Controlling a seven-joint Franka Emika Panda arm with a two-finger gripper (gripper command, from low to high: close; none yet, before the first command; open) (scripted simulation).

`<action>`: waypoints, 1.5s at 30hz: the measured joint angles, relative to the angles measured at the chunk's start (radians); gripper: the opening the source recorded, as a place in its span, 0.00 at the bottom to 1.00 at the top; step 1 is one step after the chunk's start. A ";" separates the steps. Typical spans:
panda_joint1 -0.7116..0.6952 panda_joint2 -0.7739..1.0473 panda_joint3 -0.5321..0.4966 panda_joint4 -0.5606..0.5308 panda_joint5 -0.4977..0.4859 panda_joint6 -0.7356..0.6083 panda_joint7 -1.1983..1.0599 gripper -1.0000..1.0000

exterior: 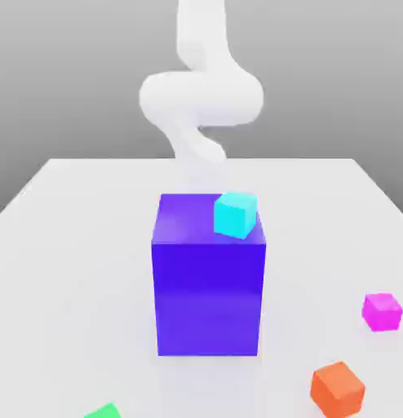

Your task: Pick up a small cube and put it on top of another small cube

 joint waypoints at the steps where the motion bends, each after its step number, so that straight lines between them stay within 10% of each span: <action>1: 0.027 0.039 0.006 -0.012 0.002 0.019 -0.035 0.50; 17: 0.371 0.622 0.160 -0.185 -0.007 0.302 -0.530 0.50; 29: 0.581 1.063 0.134 -0.229 -0.213 0.558 -0.609 0.50; 30: 0.594 1.090 0.118 -0.223 -0.224 0.580 -0.601 0.00; 45: 0.469 0.918 0.130 -0.214 -0.079 0.396 -0.645 0.00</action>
